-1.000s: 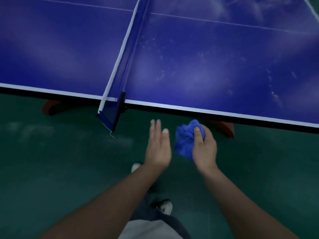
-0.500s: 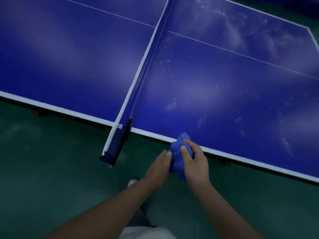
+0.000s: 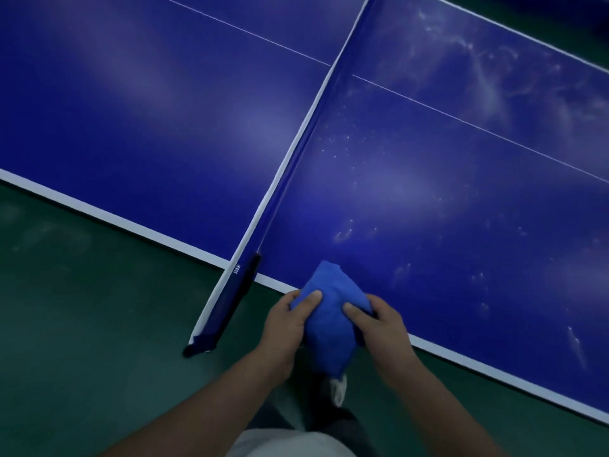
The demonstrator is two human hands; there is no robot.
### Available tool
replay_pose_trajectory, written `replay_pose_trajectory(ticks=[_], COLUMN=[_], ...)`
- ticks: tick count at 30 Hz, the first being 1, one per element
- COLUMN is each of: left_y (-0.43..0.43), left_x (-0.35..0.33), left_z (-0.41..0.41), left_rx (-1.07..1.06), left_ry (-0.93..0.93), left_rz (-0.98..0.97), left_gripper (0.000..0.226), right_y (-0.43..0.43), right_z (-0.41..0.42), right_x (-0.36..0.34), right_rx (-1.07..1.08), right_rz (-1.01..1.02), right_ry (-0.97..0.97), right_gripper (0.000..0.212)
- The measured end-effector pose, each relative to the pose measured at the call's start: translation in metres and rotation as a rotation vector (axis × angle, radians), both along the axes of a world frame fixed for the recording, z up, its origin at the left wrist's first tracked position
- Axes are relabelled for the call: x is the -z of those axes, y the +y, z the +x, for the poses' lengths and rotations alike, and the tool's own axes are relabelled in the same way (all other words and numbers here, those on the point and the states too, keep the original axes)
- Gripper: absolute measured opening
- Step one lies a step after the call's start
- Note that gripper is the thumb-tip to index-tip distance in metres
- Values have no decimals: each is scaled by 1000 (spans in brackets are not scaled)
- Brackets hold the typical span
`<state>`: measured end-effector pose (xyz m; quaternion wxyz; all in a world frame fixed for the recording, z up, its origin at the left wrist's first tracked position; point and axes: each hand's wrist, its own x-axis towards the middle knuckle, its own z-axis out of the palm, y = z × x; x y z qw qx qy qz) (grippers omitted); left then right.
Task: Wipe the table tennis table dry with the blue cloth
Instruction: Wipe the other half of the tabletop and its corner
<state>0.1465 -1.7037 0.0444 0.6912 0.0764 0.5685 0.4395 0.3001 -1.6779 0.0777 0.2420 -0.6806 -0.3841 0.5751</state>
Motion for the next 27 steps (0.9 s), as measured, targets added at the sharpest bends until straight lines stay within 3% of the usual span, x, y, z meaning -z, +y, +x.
replay_pose_trajectory(ticks=[2,4,8,10,12,15,18,19,21,23,25,27], left_y=[3,6,19,26,31,31,25,23,19,18,17,17], left_x=[5,6,5,12,18,27,37,39,47,54,61,67], left_z=[2,8,33,47,55,58,57,56,54,46,35,26], left_rx=[25,48,-107,-222,-277,-343,-311,-307,-289,-274,-251,-201], left_ry=[99,145,-57,-8,152,323,472,498,558,609,616,632], left_rz=[-15,-15,-58,-119,-210,-275,-279,-286,-309,-308,-303,-320], left_gripper=[31,32,35,42,42,23,13,10,9,12,14,6], right_y=[18,34,62,72,88,116,131,132,133,138,141,142], right_z=[4,9,16,19,21,17,-5,-16,-28,-31,-32,-37], right_x=[0,1,9,11,15,18,33,41,60,72,82,100], right_rx=[22,94,162,29,-76,-308,-741,-945,-1270,-1256,-1121,-1206], right_rz=[139,113,-456,-478,-271,112,541,561,412,492,776,945], right_ry=[-50,69,511,470,334,118,-224,-339,-531,-624,-709,-716], right_gripper=[10,11,41,35,32,34,50,61,75,69,57,56])
